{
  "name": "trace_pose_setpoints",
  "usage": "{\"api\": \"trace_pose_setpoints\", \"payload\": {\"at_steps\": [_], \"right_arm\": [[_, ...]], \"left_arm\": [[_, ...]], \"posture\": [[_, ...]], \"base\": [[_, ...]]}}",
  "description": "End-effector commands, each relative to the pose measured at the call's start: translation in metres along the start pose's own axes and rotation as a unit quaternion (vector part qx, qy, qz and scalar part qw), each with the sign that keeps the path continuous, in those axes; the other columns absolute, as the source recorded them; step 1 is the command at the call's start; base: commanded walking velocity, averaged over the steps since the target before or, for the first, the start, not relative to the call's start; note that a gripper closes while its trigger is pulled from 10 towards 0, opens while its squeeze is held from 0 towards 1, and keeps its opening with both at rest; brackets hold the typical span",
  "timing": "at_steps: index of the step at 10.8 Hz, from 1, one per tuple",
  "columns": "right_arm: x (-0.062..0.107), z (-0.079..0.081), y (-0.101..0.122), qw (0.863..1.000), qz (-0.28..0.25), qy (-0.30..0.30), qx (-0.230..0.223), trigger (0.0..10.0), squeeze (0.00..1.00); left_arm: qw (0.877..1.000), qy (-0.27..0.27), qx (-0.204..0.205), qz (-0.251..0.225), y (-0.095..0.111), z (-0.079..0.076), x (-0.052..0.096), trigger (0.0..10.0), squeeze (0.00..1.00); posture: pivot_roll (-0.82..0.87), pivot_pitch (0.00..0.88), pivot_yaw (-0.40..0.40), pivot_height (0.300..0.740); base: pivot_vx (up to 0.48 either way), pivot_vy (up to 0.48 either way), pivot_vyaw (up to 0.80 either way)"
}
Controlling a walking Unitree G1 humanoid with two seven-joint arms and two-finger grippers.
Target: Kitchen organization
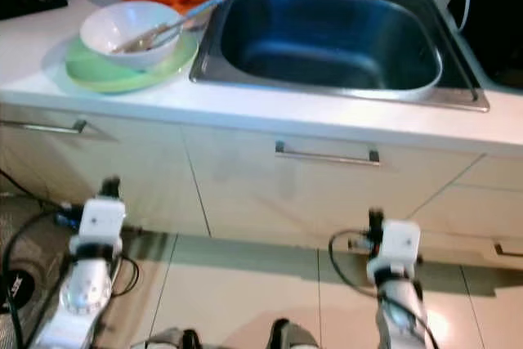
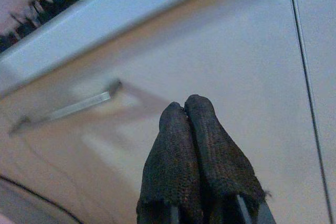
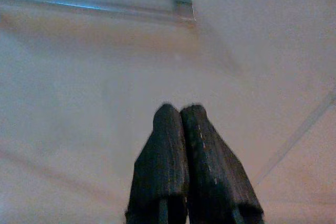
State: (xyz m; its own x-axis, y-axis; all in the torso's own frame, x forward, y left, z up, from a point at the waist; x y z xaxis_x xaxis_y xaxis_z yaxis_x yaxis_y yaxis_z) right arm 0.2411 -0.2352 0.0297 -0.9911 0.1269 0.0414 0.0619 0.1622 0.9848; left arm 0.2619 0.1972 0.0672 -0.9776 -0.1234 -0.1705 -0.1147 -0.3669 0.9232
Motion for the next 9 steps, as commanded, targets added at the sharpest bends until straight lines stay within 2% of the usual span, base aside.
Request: {"api": "trace_pose_setpoints", "payload": {"at_steps": [1,2,3,4,6,7,9], "right_arm": [[-0.003,0.005,0.017,1.0,-0.023,0.006,-0.003,10.0,0.0],[-0.006,0.006,0.027,0.999,-0.038,0.006,-0.006,10.0,0.0],[-0.014,0.009,0.058,0.996,-0.084,0.006,-0.013,10.0,0.0],[-0.017,0.008,0.073,0.994,-0.107,0.004,-0.015,10.0,0.0],[-0.019,0.007,0.099,0.99,-0.139,0.001,-0.013,10.0,0.0],[-0.02,0.009,0.106,0.989,-0.144,0.001,-0.016,10.0,0.0],[-0.025,0.021,0.137,0.984,-0.172,0.02,-0.038,10.0,0.0]], "left_arm": [[1.0,0.0,-0.007,-0.016,0.012,0.002,-0.003,10.0,0.0],[1.0,0.001,-0.01,-0.028,0.019,0.003,-0.005,10.0,0.0],[0.998,0.003,-0.013,-0.055,0.038,0.005,-0.011,10.0,0.0],[0.997,0.006,-0.013,-0.073,0.05,0.006,-0.015,10.0,0.0],[0.995,0.015,-0.008,-0.099,0.071,0.008,-0.022,10.0,0.0],[0.994,0.016,-0.007,-0.106,0.077,0.009,-0.023,10.0,0.0],[0.988,0.012,-0.011,-0.151,0.111,0.006,-0.034,10.0,0.0]], "posture": [[0.0,0.189,-0.01,0.74],[0.0,0.192,-0.011,0.74],[0.0,0.196,-0.013,0.74],[0.0,0.198,-0.015,0.74],[0.0,0.198,-0.017,0.74],[0.0,0.194,-0.016,0.74],[0.0,0.181,-0.015,0.74]], "base": [[0.0,0.0,0.0],[0.0,0.0,0.0],[0.0,0.0,0.0],[0.0,0.0,0.0],[0.0,0.0,0.0],[0.0,0.0,0.0],[0.0,0.0,0.0]]}}
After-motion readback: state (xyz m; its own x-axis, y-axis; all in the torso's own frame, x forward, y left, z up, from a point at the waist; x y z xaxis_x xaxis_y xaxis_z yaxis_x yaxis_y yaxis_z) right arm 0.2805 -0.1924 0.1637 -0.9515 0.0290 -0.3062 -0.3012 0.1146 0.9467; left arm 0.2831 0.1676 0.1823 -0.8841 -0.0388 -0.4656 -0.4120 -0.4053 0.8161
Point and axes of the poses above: a point about 5 cm out from each wrist's last joint towards the gripper, its own x axis pointing back from the gripper into the wrist, its own y axis along the axis of the wrist's last joint, z = x × y, the point moved 1 cm from there along -x, pointing out of the wrist towards the gripper, and after that the axes turned 5 degrees about x, right-handed, at the moved point
